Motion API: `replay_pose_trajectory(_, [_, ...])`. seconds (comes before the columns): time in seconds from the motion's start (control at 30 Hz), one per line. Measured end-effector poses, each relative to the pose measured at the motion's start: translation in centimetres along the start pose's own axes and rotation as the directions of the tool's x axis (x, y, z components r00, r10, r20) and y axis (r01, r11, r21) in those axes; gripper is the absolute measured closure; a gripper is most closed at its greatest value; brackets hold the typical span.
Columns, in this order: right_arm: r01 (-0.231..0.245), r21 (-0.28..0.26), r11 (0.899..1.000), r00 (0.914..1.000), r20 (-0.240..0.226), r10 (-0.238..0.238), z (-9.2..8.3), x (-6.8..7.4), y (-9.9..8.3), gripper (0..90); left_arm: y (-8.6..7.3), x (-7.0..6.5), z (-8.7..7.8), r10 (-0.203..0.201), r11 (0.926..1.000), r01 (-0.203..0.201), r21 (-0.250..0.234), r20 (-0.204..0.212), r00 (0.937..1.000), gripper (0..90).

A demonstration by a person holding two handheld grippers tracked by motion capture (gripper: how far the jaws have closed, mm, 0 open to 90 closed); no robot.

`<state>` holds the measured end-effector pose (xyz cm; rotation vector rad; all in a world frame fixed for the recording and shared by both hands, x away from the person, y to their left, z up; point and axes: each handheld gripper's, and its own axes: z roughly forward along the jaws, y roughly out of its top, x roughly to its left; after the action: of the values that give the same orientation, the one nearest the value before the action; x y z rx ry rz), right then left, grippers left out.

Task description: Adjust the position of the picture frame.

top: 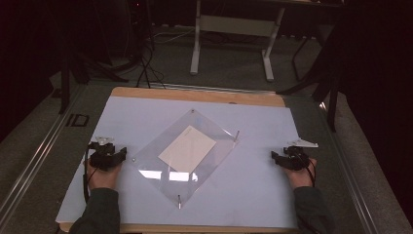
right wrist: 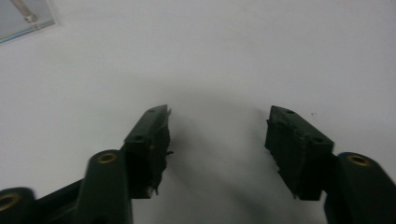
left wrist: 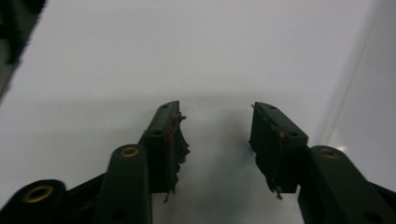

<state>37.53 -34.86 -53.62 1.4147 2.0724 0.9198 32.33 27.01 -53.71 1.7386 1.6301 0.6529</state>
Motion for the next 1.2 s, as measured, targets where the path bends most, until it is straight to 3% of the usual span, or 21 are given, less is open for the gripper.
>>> replay_pose_trajectory(0.07, [0.023,-0.008,1.0,0.9996,-0.015,-0.023,0.0,0.2,0.0,47.7,0.2,-0.1,-0.4,0.031,0.9995,-0.03,-0.01,0.04,0.9987,54.2])
replay_pose_trajectory(0.17, [0.035,-0.011,0.999,0.9993,-0.013,-0.035,0.0,0.4,0.0,48.5,0.4,-0.2,-0.7,0.049,0.9986,-0.048,-0.024,0.05,0.9975,53.0])
replay_pose_trajectory(0.23, [0.078,-0.017,0.997,0.9963,-0.037,-0.078,0.1,1.1,0.2,50.5,0.4,-0.6,-1.0,0.083,0.9962,-0.08,-0.036,0.1,0.9915,53.0])
replay_pose_trajectory(0.3, [0.085,-0.015,0.996,0.9954,-0.043,-0.086,0.1,1.3,0.3,51.0,0.4,-0.8,-1.0,0.094,0.995,-0.09,-0.042,0.115,0.9889,53.1])
replay_pose_trajectory(0.33, [0.091,-0.016,0.996,0.9946,-0.049,-0.091,0.0,1.5,0.4,51.2,0.4,-1.2,-1.2,0.135,0.9904,-0.13,-0.048,0.135,0.9816,53.1])
replay_pose_trajectory(0.4, [0.103,-0.026,0.994,0.9933,-0.051,-0.104,-0.1,1.7,0.8,51.8,0.4,-1.4,-1.4,0.148,0.9885,-0.141,-0.054,0.144,0.9785,54.8])
replay_pose_trajectory(0.43, [0.107,-0.029,0.994,0.9925,-0.056,-0.109,-0.1,1.8,1.0,52.2,0.4,-1.7,-1.7,0.163,0.9858,-0.154,-0.066,0.167,0.9724,54.8])
replay_pose_trajectory(0.53, [0.094,-0.041,0.995,0.9908,-0.094,-0.097,-0.1,1.8,1.7,53.6,0.4,-2.3,-2.3,0.184,0.9819,-0.171,-0.081,0.189,0.9647,55.8])
replay_pose_trajectory(0.63, [0.089,-0.046,0.995,0.9882,-0.121,-0.094,0.1,1.8,2.1,55.2,0.5,-2.9,-2.8,0.214,0.9763,-0.2,-0.084,0.231,0.9492,55.8])
replay_pose_trajectory(0.7, [0.086,-0.049,0.995,0.9864,-0.136,-0.092,0.3,2.0,2.3,56.6,0.5,-3.4,-3.1,0.233,0.9723,-0.219,-0.081,0.269,0.9346,56.6])
replay_pose_trajectory(0.8, [0.088,-0.06,0.994,0.9823,-0.16,-0.097,0.6,2.4,2.8,58.5,0.3,-4.3,-3.6,0.292,0.9564,-0.276,-0.096,0.324,0.8998,55.7])
replay_pose_trajectory(0.83, [0.091,-0.062,0.994,0.9808,-0.168,-0.1,0.7,2.5,3.0,58.9,0.2,-4.5,-3.6,0.306,0.9519,-0.292,-0.094,0.328,0.8936,55.5])
replay_pose_trajectory(1.07, [0.108,-0.095,0.99,0.9661,-0.225,-0.127,2.0,4.6,4.9,62.6,-0.2,-4.4,-3.4,0.297,0.9541,-0.287,-0.087,0.39,0.8717,53.8])
replay_pose_trajectory(1.2, [0.127,-0.114,0.985,0.9538,-0.259,-0.153,3.0,6.2,6.0,63.9,-0.5,-4.8,-3.9,0.321,0.9466,-0.303,-0.111,0.414,0.8518,53.5])
